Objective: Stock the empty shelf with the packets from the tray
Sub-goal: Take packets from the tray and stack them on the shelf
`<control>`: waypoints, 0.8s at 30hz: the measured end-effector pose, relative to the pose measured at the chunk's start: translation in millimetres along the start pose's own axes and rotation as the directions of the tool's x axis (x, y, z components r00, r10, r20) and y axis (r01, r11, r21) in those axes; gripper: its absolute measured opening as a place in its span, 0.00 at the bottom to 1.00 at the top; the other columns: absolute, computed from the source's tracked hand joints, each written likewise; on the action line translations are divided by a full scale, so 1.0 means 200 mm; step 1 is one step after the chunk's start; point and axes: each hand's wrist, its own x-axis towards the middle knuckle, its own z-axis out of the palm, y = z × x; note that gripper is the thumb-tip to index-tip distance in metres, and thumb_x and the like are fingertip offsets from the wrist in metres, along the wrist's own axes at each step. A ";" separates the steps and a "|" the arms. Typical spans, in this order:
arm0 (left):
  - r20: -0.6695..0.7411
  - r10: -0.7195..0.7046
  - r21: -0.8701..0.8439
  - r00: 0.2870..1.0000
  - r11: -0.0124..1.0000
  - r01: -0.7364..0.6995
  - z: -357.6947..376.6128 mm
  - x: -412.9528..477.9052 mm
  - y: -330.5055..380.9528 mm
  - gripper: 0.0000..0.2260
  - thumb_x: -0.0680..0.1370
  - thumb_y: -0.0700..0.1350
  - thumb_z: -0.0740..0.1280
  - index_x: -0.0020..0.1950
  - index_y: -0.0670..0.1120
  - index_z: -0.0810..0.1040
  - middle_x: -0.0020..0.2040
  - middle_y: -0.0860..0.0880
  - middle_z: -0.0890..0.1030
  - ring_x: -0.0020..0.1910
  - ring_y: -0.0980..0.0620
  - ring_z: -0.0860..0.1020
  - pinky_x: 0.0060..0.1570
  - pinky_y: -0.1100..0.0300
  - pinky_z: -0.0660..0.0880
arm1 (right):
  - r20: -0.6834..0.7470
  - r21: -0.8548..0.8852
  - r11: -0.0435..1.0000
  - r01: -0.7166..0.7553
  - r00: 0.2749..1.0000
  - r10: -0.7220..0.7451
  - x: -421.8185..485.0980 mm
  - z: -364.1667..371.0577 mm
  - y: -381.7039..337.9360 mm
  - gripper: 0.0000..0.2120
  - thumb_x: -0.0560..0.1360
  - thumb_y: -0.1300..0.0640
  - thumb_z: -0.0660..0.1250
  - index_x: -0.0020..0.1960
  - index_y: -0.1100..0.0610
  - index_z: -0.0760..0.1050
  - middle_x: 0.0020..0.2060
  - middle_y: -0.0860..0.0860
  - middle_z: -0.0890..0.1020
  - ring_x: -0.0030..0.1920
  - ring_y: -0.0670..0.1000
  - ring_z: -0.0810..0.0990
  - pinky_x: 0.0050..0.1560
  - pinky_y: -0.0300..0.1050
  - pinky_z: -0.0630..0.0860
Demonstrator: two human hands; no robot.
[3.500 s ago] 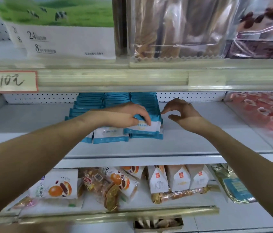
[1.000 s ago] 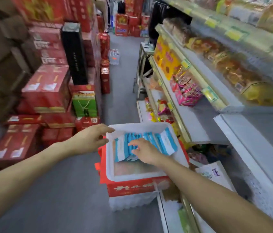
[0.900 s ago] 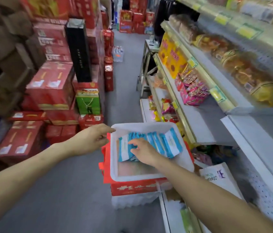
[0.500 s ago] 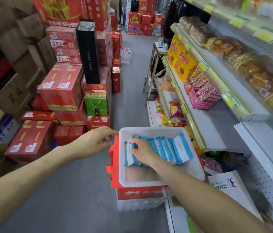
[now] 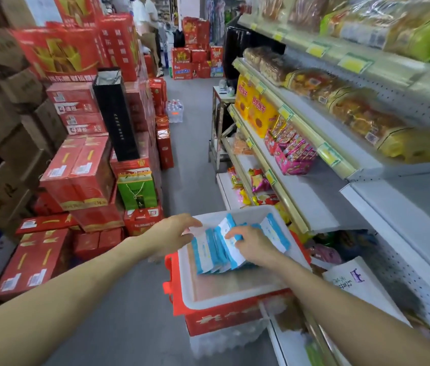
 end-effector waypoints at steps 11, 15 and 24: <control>0.416 0.133 0.311 0.900 0.909 -0.278 0.27 0.41 0.09 0.22 0.81 0.42 0.63 0.76 0.53 0.72 0.77 0.55 0.69 0.77 0.51 0.63 0.75 0.61 0.54 | -0.151 -0.027 0.997 -0.068 0.987 0.064 -0.44 -0.46 0.40 0.18 0.77 0.63 0.64 0.61 0.45 0.82 0.58 0.42 0.80 0.42 0.34 0.76 0.39 0.28 0.66; 0.468 0.133 0.345 0.874 0.883 -0.318 0.25 0.46 0.01 0.23 0.78 0.43 0.65 0.73 0.55 0.74 0.73 0.54 0.72 0.71 0.47 0.70 0.73 0.55 0.62 | -0.170 0.032 0.994 -0.102 0.980 0.106 -0.51 -0.45 0.48 0.19 0.77 0.63 0.65 0.60 0.45 0.82 0.55 0.41 0.81 0.37 0.29 0.74 0.36 0.26 0.67; 0.505 0.227 0.472 0.833 0.735 -0.487 0.17 0.40 -0.04 0.19 0.73 0.51 0.67 0.64 0.60 0.74 0.63 0.59 0.74 0.66 0.54 0.66 0.60 0.55 0.66 | -0.147 0.052 0.994 -0.100 0.983 0.106 -0.51 -0.41 0.48 0.18 0.78 0.61 0.66 0.59 0.40 0.81 0.57 0.41 0.80 0.42 0.38 0.79 0.38 0.34 0.73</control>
